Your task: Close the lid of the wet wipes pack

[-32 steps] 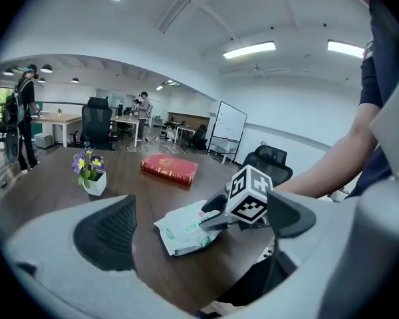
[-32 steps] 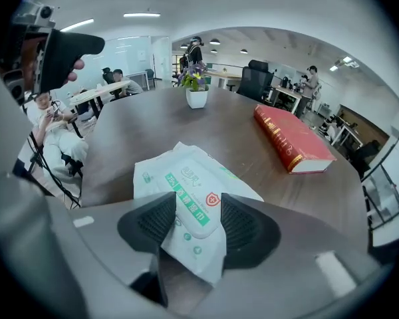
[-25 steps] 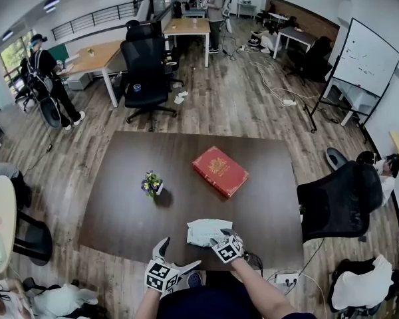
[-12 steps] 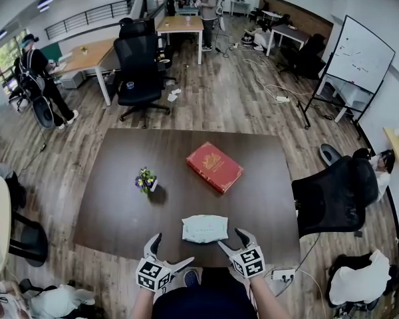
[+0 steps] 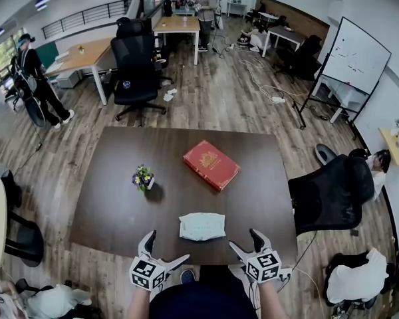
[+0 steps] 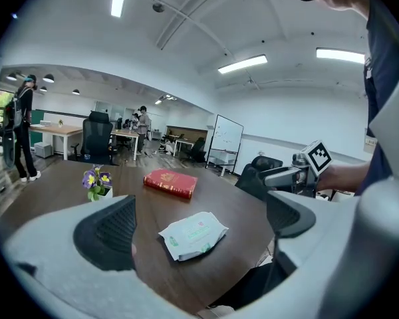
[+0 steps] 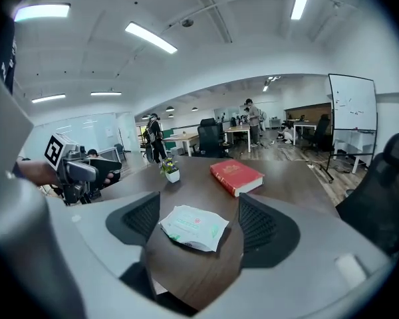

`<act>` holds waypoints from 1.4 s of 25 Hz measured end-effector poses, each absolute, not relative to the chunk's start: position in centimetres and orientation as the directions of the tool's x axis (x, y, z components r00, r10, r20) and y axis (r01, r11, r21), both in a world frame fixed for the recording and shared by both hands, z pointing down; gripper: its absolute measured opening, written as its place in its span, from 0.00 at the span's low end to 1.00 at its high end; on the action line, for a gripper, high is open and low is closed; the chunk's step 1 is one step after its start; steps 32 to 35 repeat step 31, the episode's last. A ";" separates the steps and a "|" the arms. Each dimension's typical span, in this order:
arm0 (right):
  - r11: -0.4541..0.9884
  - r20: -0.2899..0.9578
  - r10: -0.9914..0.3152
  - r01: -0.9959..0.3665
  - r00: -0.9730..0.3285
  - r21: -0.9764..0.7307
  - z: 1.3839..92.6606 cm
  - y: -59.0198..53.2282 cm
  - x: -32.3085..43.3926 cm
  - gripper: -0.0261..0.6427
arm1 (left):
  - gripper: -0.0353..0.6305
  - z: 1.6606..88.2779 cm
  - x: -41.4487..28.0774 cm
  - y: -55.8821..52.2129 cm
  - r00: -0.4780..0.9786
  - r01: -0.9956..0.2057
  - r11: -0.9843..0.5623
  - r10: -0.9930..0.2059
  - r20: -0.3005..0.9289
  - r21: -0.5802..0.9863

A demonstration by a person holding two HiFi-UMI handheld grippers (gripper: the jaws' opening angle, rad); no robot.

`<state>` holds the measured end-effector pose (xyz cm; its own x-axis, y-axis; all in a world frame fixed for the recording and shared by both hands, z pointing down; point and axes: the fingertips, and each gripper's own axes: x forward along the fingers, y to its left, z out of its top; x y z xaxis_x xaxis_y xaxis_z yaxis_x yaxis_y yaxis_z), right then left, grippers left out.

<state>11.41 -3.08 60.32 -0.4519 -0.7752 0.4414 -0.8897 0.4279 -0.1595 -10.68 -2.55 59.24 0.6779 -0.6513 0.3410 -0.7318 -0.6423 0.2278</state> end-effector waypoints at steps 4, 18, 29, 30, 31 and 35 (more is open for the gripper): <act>0.423 0.433 -0.787 -0.895 -0.439 -0.139 59.8 -3.0 11.4 0.62 | 0.96 59.5 -11.2 -2.5 0.678 -0.732 -0.639 -0.654 0.334 0.235; 0.465 0.435 -0.769 -0.877 -0.469 -0.123 59.2 -2.7 9.6 0.65 | 0.96 59.0 -12.1 -1.8 0.680 -0.732 -0.637 -0.663 0.313 0.241; 0.474 0.413 -0.770 -0.869 -0.487 -0.140 58.8 -2.8 9.4 0.65 | 0.96 59.7 -11.9 -1.7 0.692 -0.722 -0.645 -0.654 0.307 0.253; 0.474 0.415 -0.770 -0.870 -0.485 -0.138 59.0 -2.9 9.4 0.65 | 0.95 59.7 -11.9 -1.7 0.692 -0.721 -0.645 -0.653 0.307 0.252; 0.474 0.416 -0.770 -0.870 -0.484 -0.136 59.1 -2.9 9.5 0.65 | 0.96 59.8 -11.9 -1.7 0.692 -0.721 -0.646 -0.653 0.307 0.252; 0.474 0.416 -0.770 -0.870 -0.484 -0.136 59.1 -2.9 9.5 0.65 | 0.96 59.8 -11.9 -1.7 0.692 -0.721 -0.646 -0.653 0.307 0.252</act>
